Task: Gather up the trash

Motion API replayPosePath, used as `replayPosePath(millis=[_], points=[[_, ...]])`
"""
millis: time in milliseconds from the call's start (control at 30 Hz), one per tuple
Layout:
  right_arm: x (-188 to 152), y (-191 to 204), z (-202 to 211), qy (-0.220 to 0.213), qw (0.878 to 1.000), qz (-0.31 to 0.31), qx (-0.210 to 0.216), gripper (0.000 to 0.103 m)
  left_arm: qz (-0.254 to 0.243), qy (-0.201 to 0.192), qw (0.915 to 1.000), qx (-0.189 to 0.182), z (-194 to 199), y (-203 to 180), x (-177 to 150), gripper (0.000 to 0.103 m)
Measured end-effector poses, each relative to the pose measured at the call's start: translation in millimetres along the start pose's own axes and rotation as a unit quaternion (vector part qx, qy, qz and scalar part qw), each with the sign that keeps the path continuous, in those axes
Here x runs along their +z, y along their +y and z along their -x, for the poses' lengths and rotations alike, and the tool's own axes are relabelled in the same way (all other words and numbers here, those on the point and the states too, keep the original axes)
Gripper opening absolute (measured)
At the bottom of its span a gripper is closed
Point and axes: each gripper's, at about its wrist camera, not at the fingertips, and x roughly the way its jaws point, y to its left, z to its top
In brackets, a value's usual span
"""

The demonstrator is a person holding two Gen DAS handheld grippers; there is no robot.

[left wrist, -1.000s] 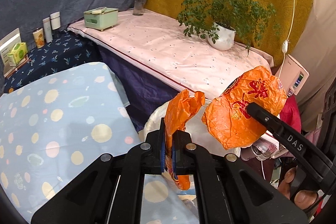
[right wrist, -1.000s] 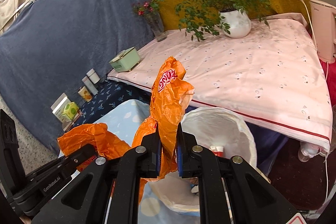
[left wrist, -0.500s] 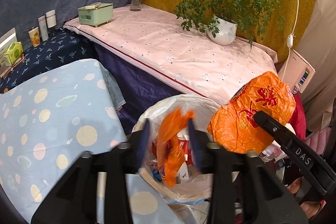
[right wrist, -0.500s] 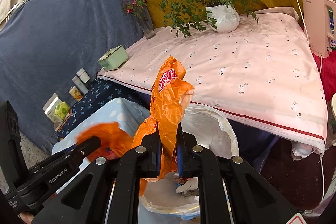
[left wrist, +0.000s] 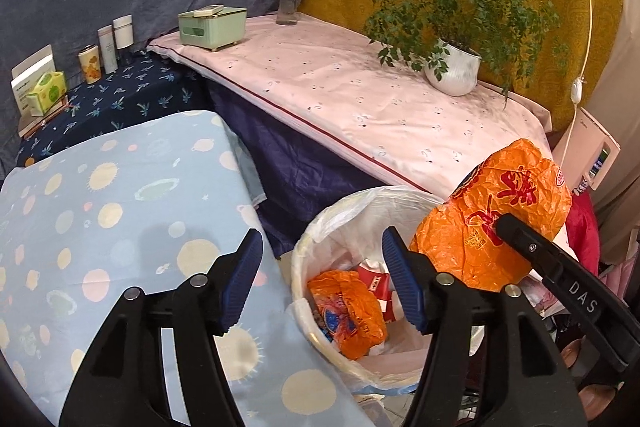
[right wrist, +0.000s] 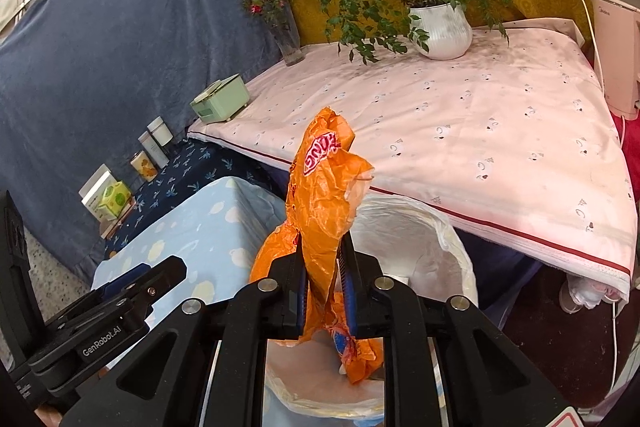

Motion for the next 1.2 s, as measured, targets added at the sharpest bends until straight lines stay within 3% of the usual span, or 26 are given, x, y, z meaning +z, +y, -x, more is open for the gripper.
replayPosePath(millis=[67, 300, 933, 1200], points=[[-1.2, 5.8, -2.5, 0.003, 1.0, 0.006, 0.0, 0.021, 0.004, -0.001, 1.0, 0.003, 2.5, 5.7, -1.7, 0.066], [-1.3, 20.3, -5.7, -0.001, 1.0, 0.016, 0.001, 0.038, 0.012, -0.006, 0.9997, 0.02, 9.7, 21.6, -7.4, 0.068], [-15.5, 41.3, 17.8, -0.001, 0.997, 0.071, -0.03, 0.054, 0.022, -0.012, 0.9985, 0.05, 35.7, 41.6, -29.4, 0.083], [-33.4, 48.0, 38.2, 0.003, 0.994, 0.098, -0.052, 0.062, 0.02, -0.003, 0.9971, 0.074, 50.5, 44.7, -46.1, 0.083]])
